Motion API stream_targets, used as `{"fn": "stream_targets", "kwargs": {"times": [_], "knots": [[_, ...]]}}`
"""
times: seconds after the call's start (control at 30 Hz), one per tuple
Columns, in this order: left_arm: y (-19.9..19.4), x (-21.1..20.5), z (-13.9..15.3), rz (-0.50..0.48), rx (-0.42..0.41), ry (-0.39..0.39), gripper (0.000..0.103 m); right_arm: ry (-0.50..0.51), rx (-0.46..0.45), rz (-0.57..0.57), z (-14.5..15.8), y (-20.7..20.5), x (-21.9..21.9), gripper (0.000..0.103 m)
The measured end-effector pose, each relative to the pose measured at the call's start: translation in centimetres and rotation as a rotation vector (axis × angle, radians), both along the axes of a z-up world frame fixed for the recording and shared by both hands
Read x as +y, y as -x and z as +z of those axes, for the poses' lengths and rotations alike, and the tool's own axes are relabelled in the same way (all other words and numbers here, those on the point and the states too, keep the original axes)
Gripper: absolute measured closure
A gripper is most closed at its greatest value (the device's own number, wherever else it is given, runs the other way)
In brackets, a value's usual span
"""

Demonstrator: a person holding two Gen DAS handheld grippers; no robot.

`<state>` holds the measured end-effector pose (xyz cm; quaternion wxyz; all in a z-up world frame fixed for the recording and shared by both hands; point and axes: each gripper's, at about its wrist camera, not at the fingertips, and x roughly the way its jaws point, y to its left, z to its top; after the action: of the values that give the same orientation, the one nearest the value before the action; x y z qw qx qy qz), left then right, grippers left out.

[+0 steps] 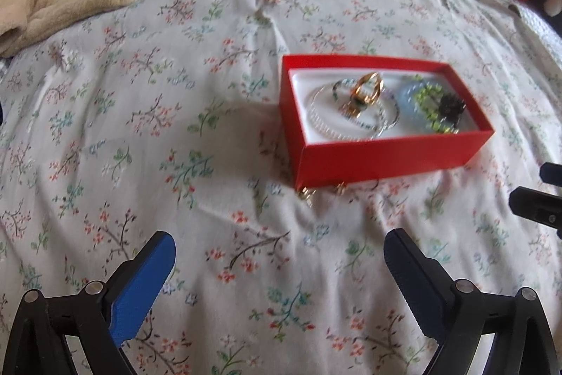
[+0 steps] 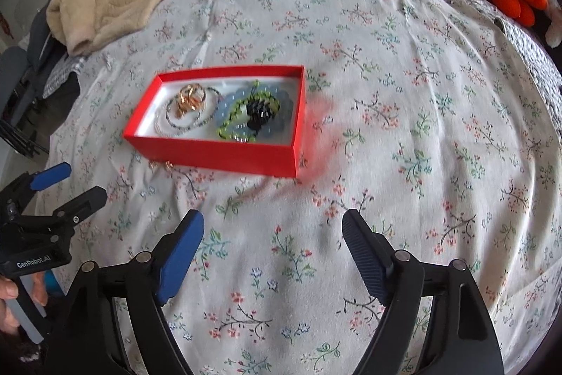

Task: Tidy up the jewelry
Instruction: 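Move both open tools toward the small gold stud earrings by the box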

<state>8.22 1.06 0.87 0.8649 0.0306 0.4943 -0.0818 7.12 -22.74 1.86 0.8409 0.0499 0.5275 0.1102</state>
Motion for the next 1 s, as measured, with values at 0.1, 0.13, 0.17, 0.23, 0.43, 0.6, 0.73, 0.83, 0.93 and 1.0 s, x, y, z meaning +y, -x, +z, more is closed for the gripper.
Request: {"fn": "stream_targets", "kwargs": {"times": [0.1,0.13,0.17,0.23,0.43,0.6,0.73,0.83,0.93,1.0], "knots": [[0.2,0.5,-0.7,0.005,0.016,-0.004,0.005,0.02,0.005,0.005,-0.5,0.3,0.2,0.018],[0.3,0.8,-1.0,0.008,0.023,-0.004,0.005,0.029,0.008,0.008,-0.8,0.5,0.3,0.018],[0.3,1.0,-1.2,0.011,0.027,-0.004,0.005,0.035,0.01,0.01,-1.0,0.6,0.3,0.018],[0.5,1.6,-1.8,0.02,0.034,-0.011,0.005,0.045,0.019,0.016,-1.5,0.8,0.4,0.018],[0.8,3.0,-2.9,0.04,0.041,-0.024,0.005,0.072,0.037,0.022,-2.9,1.2,0.2,0.018],[1.1,3.8,-3.7,0.026,0.017,-0.032,0.005,0.075,0.05,0.005,-4.2,1.5,-0.2,0.018],[1.0,4.2,-4.9,-0.009,-0.01,-0.049,0.005,0.102,0.063,-0.006,-5.2,1.6,-0.5,0.018],[0.6,4.1,-5.6,-0.033,-0.019,-0.053,0.005,0.121,0.071,-0.005,-5.8,1.6,-0.7,0.018],[0.3,3.4,-5.7,-0.055,-0.045,-0.045,0.005,0.124,0.074,-0.006,-6.2,1.5,-0.8,0.018],[0.1,2.8,-5.6,-0.066,-0.078,-0.043,0.005,0.13,0.073,-0.002,-6.5,1.5,-0.7,0.018]]}}
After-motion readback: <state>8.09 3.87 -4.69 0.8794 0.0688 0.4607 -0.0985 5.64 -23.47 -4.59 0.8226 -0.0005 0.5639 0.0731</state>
